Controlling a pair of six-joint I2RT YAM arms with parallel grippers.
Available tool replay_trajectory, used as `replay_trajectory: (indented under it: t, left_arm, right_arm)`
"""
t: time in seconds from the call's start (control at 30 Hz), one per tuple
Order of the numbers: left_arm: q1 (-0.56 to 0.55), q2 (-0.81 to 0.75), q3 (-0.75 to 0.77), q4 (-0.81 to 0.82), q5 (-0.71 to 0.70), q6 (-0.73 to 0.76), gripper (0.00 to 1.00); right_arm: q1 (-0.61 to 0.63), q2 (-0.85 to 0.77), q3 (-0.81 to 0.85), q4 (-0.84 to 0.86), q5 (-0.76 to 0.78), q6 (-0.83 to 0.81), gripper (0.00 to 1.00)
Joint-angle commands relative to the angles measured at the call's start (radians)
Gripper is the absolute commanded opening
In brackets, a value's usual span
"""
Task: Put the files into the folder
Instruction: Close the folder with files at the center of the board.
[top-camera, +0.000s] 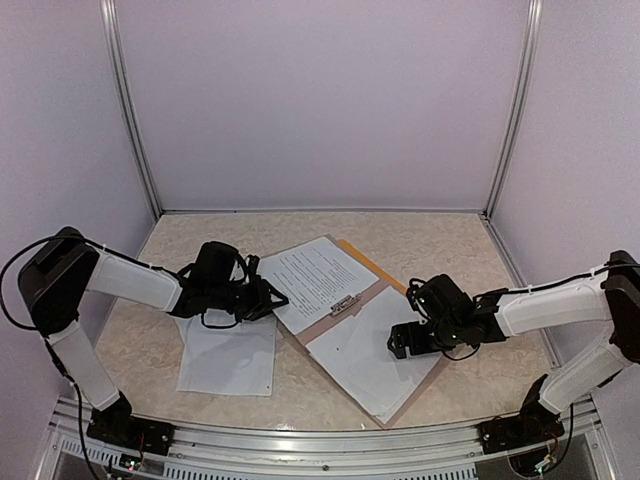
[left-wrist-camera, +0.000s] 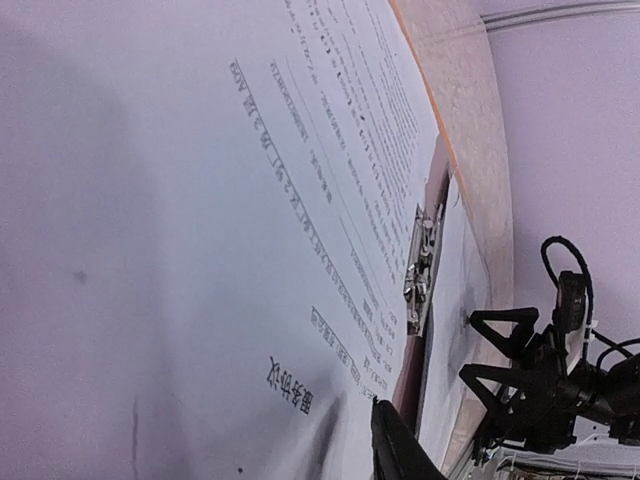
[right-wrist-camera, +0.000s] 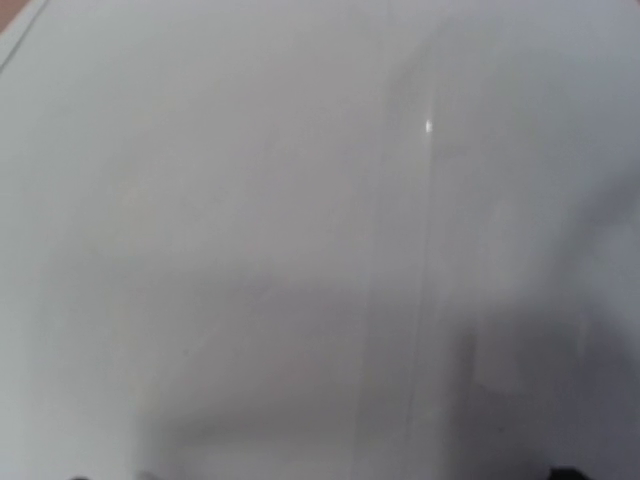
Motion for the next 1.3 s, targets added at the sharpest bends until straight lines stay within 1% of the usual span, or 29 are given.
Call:
replay_trajectory:
  t: [0.0, 0.17, 0.3, 0.4, 0.5, 0.67, 0.87, 0.97, 1.03, 1.17, 1.27]
  left_arm:
    - [-0.028, -0.044, 0.025, 0.037, 0.022, 0.109, 0.26]
    - [-0.065, -0.079, 0.038, 0.015, 0.016, 0.209, 0.13]
    - [-0.102, -0.097, 0.075, -0.065, -0.013, 0.326, 0.00]
    - [-0.136, -0.103, 0.107, -0.131, -0.057, 0.430, 0.00]
    - [-0.176, -0.114, 0.135, -0.207, -0.134, 0.525, 0.00]
    - [-0.252, -0.137, 0.170, -0.317, -0.306, 0.659, 0.00]
    - [-0.390, -0.122, 0.230, -0.420, -0.546, 0.839, 0.00]
    - [-0.474, -0.091, 0.250, -0.436, -0.672, 0.915, 0.00]
    - [-0.513, -0.077, 0.254, -0.440, -0.702, 0.959, 0.00]
    - [-0.569, -0.067, 0.273, -0.484, -0.692, 0.981, 0.00]
    - [-0.611, -0.054, 0.298, -0.551, -0.650, 0.998, 0.05]
  right_arm:
    - [0.006, 0.013, -0.021, -0.006, -0.015, 0.008, 0.98]
    - [0.007, 0.010, -0.014, -0.017, -0.014, 0.002, 0.98]
    - [0.006, 0.006, -0.009, -0.023, -0.018, 0.003, 0.98]
    - [0.005, -0.014, 0.005, -0.037, -0.025, 0.005, 0.98]
    - [0.000, -0.049, 0.030, -0.072, -0.024, 0.004, 0.98]
    - [-0.052, -0.141, 0.071, -0.149, -0.038, -0.002, 0.99]
    - [-0.145, -0.236, 0.125, -0.263, -0.037, -0.027, 0.99]
    - [-0.186, -0.265, 0.159, -0.314, -0.027, -0.049, 0.99]
    - [-0.212, -0.278, 0.179, -0.338, -0.027, -0.065, 0.99]
    - [-0.256, -0.293, 0.213, -0.372, -0.027, -0.099, 0.99]
    - [-0.280, -0.305, 0.233, -0.396, -0.023, -0.116, 0.99]
